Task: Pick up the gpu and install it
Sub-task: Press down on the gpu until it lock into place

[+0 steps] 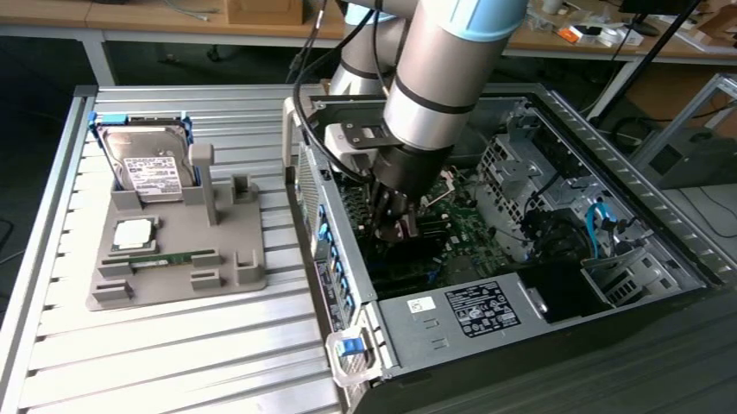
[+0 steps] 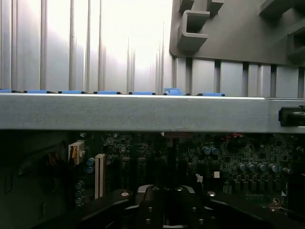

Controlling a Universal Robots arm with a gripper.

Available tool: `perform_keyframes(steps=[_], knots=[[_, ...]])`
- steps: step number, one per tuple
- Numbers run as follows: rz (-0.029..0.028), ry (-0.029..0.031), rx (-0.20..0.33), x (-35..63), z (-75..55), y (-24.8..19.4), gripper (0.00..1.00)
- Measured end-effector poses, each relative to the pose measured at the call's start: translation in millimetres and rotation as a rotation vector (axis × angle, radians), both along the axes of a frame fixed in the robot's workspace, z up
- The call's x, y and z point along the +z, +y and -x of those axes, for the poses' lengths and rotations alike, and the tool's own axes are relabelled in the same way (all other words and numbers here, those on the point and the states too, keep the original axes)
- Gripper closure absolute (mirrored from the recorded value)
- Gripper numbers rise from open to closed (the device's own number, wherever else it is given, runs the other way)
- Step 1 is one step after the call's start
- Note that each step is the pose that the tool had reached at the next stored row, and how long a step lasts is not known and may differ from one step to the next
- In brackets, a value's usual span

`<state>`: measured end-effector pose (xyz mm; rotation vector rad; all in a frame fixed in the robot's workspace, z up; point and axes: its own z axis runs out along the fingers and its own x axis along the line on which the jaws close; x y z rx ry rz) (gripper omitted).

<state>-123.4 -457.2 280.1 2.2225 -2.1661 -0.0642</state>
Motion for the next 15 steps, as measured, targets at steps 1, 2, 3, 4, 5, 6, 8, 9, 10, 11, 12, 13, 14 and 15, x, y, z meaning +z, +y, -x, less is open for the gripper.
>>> perform_keyframes(steps=[1, 2, 3, 4, 5, 6, 8, 9, 10, 11, 12, 13, 14, 15], knots=[[0.0003, 0.0, 0.0, 0.3, -0.3, 2.0, 0.89], [0.0001, 0.0, 0.0, 0.3, -0.9, 4.1, 0.89], [0.0002, 0.0004, 0.0, 0.3, -1.5, 5.9, 0.89], [0.0003, 0.002, 0.0, 0.3, -2.6, 7.7, 0.89], [0.0002, 0.0038, 0.0, 0.2, -3.6, 9.1, 0.89], [0.0003, 0.0049, 0.0, 0.2, -4.1, 10.3, 0.89], [0.0003, 0.0069, 0.0, 0.0, -5.0, 12.5, 0.89], [-0.0011, 0.0076, 0.0, -0.4, -5.1, 13.0, 0.89], [-0.0027, 0.0085, 0.0, -1.1, -5.1, 13.5, 0.89], [-0.0043, 0.0098, 0.0, -2.3, -5.1, 14.3, 0.89], [-0.0054, 0.0112, 0.0, -3.5, -5.0, 15.5, 0.89], [-0.0063, 0.0127, 0.0, -5.0, -5.1, 16.2, 0.89], [-0.0068, 0.0134, 0.0, -5.7, -5.1, 16.4, 0.89], [-0.0073, 0.0138, 0.0, -6.2, -5.0, 16.4, 0.89]])
